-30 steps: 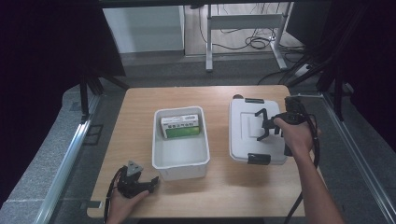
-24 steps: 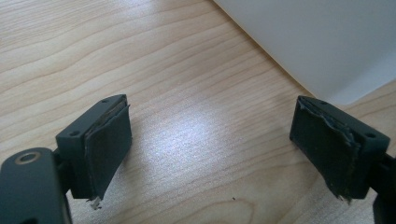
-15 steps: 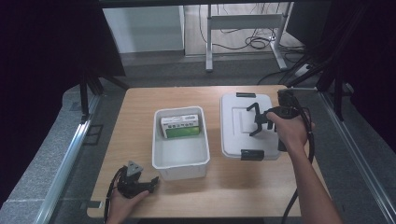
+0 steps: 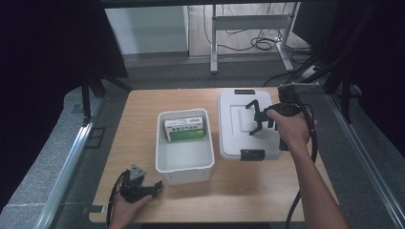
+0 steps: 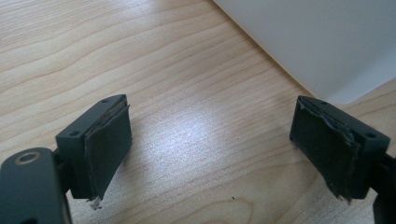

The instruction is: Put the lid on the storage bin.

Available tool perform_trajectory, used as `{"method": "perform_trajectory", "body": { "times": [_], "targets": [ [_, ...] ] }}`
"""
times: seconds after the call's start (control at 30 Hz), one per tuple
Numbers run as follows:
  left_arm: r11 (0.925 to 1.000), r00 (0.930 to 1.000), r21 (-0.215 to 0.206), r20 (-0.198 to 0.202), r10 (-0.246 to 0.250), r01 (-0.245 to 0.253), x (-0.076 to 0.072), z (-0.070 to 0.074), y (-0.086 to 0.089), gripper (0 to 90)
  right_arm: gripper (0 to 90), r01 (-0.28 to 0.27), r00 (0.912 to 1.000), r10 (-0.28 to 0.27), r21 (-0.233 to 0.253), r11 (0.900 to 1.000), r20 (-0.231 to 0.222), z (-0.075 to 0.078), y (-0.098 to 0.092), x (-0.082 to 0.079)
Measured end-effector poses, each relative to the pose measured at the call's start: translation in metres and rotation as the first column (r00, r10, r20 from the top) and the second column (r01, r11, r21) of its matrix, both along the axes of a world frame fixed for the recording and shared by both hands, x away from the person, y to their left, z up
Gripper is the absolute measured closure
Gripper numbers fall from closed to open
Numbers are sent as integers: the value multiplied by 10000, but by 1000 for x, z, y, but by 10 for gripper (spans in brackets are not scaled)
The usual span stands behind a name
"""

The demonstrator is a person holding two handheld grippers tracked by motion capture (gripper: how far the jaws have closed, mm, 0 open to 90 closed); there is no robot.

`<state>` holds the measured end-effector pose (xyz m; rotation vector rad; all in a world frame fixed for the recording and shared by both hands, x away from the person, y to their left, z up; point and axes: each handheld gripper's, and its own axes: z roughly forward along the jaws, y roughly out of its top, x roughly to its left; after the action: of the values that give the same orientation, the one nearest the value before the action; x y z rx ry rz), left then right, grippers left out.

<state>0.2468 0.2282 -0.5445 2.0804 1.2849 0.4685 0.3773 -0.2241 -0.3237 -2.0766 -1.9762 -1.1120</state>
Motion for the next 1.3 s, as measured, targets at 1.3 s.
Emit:
{"method": "perform_trajectory", "body": {
  "times": [1.3],
  "targets": [
    [10000, 10000, 18, -2, -59, 59, 0, 0, 0, 125, 849, -1158, 9931, 1156, -110, 9932, -200, 15, 82, 10]
  ]
}}
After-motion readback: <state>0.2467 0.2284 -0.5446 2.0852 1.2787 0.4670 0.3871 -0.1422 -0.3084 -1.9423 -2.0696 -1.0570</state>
